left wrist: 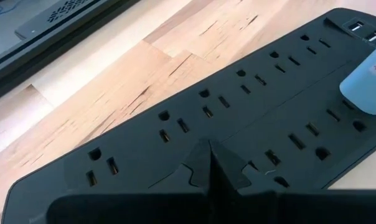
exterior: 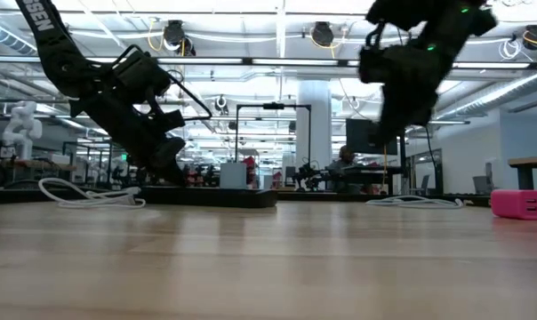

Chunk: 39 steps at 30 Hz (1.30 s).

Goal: Insert USB
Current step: Insert the pink charger adapter into the top left black outlet extension

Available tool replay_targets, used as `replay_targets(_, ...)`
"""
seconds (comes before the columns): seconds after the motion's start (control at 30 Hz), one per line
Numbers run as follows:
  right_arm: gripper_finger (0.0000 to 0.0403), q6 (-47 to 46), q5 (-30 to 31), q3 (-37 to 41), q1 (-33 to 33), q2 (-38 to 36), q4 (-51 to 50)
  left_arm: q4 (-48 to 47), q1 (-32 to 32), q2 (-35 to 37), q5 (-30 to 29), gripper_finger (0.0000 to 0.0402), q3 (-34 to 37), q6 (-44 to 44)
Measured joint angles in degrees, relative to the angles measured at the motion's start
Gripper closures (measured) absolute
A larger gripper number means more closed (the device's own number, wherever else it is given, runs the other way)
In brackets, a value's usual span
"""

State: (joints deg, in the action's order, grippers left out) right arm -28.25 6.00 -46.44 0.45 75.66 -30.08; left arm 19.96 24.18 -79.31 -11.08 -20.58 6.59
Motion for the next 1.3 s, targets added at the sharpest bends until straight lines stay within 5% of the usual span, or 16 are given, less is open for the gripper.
replay_targets(0.4, 0.0400, -24.9, -2.3, 0.0, 8.8, -1.4, -25.2, 0.0, 0.0, 0.0, 2.8, 0.0400, -3.4, -3.0)
replay_targets(0.57, 0.0374, -26.1, -12.4, 0.0, 13.0, -1.4, -22.5, 0.1, 0.0, 0.0, 3.8, 0.0400, -5.1, -4.4)
replay_targets(0.73, 0.0341, -37.2, -21.4, 0.0, 16.2, -1.4, -23.1, 0.1, 0.0, 0.0, 5.4, 0.0400, -6.1, -4.5)
replay_targets(1.03, 0.0340, -51.8, -10.1, 0.0, 16.0, 1.0, -37.4, -0.5, 0.0, 0.0, 5.5, 0.0400, -6.3, -5.5)
replay_targets(1.3, 0.0368, -47.3, -8.4, 0.0, 9.8, 9.2, -35.5, -1.7, -0.3, 0.0, 5.2, 0.0400, -6.3, -5.9)
